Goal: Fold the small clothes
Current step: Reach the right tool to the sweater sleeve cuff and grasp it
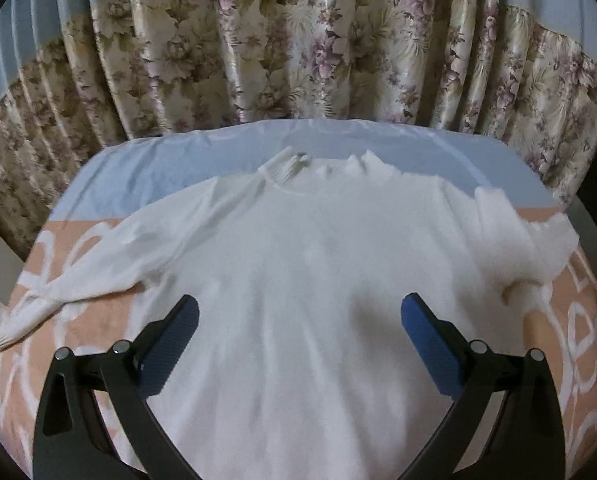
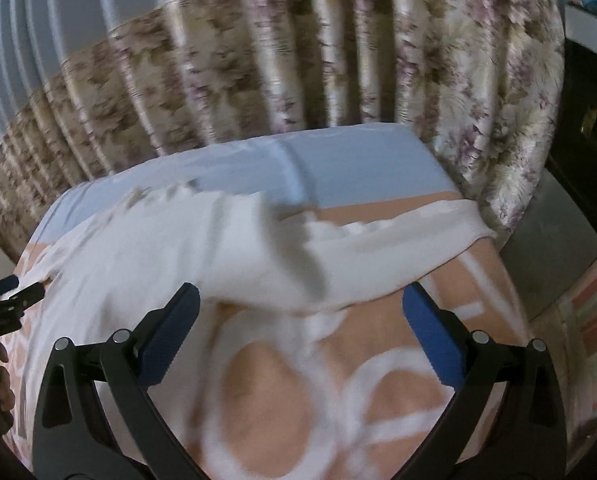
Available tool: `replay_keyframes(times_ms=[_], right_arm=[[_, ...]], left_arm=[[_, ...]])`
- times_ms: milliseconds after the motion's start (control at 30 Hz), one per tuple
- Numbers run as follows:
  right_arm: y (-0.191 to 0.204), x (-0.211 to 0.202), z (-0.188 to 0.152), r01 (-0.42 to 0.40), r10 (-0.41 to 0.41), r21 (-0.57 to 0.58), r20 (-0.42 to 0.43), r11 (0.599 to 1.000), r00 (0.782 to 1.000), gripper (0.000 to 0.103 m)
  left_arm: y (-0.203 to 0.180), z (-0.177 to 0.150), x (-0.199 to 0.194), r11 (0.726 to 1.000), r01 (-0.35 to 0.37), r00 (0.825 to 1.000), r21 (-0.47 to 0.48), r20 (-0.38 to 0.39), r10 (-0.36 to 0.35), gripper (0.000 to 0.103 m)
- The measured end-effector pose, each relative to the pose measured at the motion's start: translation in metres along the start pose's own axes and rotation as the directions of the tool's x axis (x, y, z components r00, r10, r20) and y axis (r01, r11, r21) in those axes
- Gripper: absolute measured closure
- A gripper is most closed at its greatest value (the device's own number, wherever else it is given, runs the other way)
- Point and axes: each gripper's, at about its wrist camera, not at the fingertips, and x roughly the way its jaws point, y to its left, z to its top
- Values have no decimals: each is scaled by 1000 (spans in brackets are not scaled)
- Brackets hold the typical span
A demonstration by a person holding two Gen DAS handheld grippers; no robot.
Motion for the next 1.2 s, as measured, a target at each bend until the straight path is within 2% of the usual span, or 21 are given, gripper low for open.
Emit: replay_keyframes(times_ms=[167,233,300,400,533,600,700,833,933,1033,1067,1100,1200], right_arm=[[-76,39,12,13,-7,155,-39,988,999,3],[-106,48,18,44,-38,208,-31,977,999,3],[-129,55,24,80,-75,247,-32,966,997,3],[-164,65,31,56,-49,347,-29,936,998,11],[-185,86,31,20,6,439,-59,898,998,20],[-192,98,29,-16,57,487,-69,873,996,29],[-195,107,21,-24,80,526,-84,850,993,41],[-199,112,18,-15,70,557,-77,830,995,45],[-207,117,15,-42,95,606,-56,794,994,45],[-209,120,15,-28,75,609,-52,793,996,59],[-208,120,15,-18,57,593,-48,805,997,73],[-208,120,16,-14,49,582,-45,813,998,83],[-199,117,20,24,-6,505,-39,863,999,93]], left_arm=[[-13,13,19,1000,17,999,19,29,-18,2],[-19,14,26,999,22,1000,41,18,-23,2],[-27,14,35,997,-3,1000,75,-8,3,2],[-37,13,47,991,-50,998,121,-26,53,2],[-46,23,56,989,-55,998,134,-8,57,2],[-50,32,61,987,-75,997,139,5,75,2],[-53,45,66,989,-71,997,130,15,70,2],[-56,57,66,989,-66,997,131,35,62,2],[-56,58,63,989,-72,997,132,44,67,2],[-52,55,61,988,-73,997,135,40,68,2],[-50,53,61,987,-79,996,139,39,75,2],[-48,52,62,986,-88,996,141,39,83,2],[-39,47,58,985,-105,994,140,56,98,2]])
